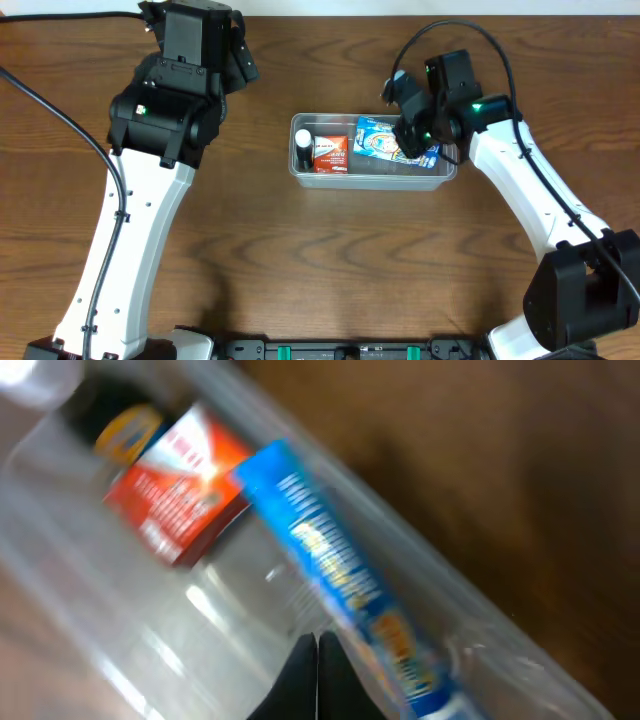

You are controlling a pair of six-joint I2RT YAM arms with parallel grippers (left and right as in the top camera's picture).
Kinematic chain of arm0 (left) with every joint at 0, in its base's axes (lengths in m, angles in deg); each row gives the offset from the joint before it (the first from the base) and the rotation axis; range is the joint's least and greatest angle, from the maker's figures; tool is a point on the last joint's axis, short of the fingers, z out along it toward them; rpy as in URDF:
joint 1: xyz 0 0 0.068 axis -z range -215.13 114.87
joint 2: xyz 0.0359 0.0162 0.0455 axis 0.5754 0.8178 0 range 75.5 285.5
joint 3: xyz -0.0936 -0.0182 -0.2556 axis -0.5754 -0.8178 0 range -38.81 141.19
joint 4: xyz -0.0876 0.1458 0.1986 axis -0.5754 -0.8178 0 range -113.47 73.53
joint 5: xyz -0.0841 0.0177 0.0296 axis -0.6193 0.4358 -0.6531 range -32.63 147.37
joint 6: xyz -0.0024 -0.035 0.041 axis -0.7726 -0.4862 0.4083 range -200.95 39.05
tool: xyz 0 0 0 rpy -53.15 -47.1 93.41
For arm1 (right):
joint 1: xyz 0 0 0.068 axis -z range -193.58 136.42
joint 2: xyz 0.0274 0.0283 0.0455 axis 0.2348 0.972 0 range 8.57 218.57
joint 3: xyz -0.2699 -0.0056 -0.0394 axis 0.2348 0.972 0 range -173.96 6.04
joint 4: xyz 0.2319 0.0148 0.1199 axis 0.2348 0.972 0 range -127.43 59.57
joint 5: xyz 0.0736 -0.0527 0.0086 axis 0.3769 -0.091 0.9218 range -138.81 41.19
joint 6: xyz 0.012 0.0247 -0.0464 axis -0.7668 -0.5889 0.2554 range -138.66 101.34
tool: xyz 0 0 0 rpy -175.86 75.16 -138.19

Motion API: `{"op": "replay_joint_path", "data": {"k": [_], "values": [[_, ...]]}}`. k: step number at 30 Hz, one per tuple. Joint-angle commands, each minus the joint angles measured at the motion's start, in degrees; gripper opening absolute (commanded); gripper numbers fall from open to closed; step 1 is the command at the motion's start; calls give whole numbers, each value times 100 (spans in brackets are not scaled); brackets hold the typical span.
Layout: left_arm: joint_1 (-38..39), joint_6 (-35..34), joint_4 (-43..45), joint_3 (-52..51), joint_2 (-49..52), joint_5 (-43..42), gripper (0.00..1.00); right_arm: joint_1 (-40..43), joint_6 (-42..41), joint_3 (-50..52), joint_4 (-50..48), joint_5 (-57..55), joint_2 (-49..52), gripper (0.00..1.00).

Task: Pack container
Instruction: 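Open the right gripper and lay the blue box flat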

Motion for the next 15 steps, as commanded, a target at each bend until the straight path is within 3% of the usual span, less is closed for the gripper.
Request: {"op": "replay_joint_path", "data": {"k": [1, 15], "values": [[-24, 79, 0, 42, -15, 94, 98, -20, -1161, -107, -251, -549, -105, 1], [-24, 76, 0, 42, -15, 94, 98, -15, -2216, -96, -813, -929, 319, 1]]}}
